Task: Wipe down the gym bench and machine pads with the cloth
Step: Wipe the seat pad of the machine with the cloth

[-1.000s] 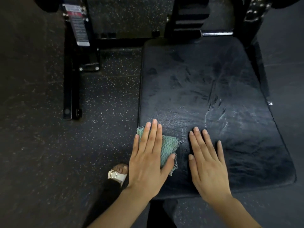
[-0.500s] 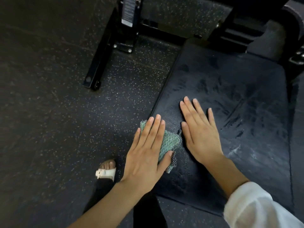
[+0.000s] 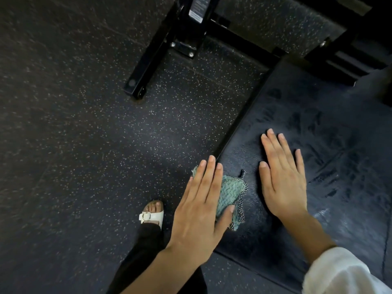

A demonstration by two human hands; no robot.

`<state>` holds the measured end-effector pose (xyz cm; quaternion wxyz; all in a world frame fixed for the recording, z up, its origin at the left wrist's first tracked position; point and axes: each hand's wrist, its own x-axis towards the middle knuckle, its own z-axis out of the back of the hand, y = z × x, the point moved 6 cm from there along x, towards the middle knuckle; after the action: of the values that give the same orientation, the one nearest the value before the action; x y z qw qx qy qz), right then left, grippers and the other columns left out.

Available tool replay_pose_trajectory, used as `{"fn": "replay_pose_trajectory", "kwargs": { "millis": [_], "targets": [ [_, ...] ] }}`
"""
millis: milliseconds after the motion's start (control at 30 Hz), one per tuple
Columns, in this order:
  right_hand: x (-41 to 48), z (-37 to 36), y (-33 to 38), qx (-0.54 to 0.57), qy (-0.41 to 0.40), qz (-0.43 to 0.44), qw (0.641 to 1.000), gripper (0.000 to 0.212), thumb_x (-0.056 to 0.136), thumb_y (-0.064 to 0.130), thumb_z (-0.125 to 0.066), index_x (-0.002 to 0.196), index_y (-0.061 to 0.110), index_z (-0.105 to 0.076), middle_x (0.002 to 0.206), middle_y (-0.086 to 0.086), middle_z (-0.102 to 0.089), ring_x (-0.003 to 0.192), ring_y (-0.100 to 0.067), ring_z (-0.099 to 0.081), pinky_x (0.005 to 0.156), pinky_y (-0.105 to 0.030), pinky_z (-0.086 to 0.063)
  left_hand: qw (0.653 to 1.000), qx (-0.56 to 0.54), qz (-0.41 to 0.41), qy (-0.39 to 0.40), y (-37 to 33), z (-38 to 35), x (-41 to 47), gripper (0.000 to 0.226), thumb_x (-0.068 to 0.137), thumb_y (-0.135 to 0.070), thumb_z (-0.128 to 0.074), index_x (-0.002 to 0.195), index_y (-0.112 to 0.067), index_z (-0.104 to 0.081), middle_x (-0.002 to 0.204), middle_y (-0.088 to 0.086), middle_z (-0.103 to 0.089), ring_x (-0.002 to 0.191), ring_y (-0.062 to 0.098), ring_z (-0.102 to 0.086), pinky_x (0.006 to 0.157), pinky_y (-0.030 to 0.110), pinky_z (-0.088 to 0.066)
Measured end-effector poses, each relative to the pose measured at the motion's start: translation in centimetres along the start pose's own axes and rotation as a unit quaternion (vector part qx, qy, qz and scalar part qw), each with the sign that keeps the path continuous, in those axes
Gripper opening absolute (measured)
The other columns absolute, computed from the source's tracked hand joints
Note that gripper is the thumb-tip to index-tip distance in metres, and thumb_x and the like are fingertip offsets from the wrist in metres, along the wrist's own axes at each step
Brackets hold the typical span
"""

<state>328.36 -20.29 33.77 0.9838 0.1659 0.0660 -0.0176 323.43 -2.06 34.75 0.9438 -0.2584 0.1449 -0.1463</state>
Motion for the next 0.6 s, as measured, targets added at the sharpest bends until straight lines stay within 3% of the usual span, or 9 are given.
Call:
{"fn": "replay_pose_trajectory", "kwargs": {
  "millis": [200,400,500,600],
  "targets": [
    [-0.1,-0.1,0.0,-0.003,0.01,0.0,1.0,0.056,0.103,0.033,-0.022,0.157,0.021,-0.022,0.164,0.01,-0.015,0.152,-0.008,-0.003,0.122,-0.043,-0.001,0.998,-0.054,-0.03,0.016,1.3,0.2,-0.4,0.063,0.104,-0.041,-0.03,0.158,-0.012,-0.013,0.167,0.0,-0.004,0.153,0.014,-0.001,0.121,0.039,-0.024],
    [-2.1,-1.2,3.3,-0.011,0.023,-0.008,1.0,0.057,0.103,0.032,-0.023,0.158,0.018,-0.019,0.165,0.008,-0.01,0.153,-0.011,-0.001,0.122,-0.037,0.005,0.987,-0.154,-0.01,0.031,2.6,0.5,-1.9,0.06,0.107,-0.041,-0.022,0.158,-0.016,-0.004,0.167,-0.006,0.007,0.153,0.012,0.007,0.122,0.033,-0.002],
    [-2.8,-1.6,4.2,-0.016,0.008,-0.033,0.999,0.056,0.103,0.033,-0.02,0.157,0.019,-0.02,0.165,0.008,-0.012,0.152,-0.01,-0.002,0.123,-0.035,0.005,0.98,-0.199,-0.017,0.028,3.0,0.8,-2.2,0.057,0.107,-0.036,-0.024,0.158,-0.015,-0.012,0.167,-0.004,0.004,0.153,0.014,0.008,0.122,0.032,-0.004],
    [-2.7,-1.6,4.3,-0.019,-0.004,-0.042,0.999,0.055,0.103,0.032,-0.021,0.157,0.02,-0.022,0.164,0.009,-0.015,0.152,-0.009,-0.004,0.123,-0.036,0.002,0.975,-0.222,-0.033,0.006,2.9,1.2,-2.2,0.054,0.106,-0.025,-0.032,0.157,-0.013,-0.021,0.167,0.0,-0.004,0.154,0.016,0.002,0.123,0.035,-0.016]
  ]
}}
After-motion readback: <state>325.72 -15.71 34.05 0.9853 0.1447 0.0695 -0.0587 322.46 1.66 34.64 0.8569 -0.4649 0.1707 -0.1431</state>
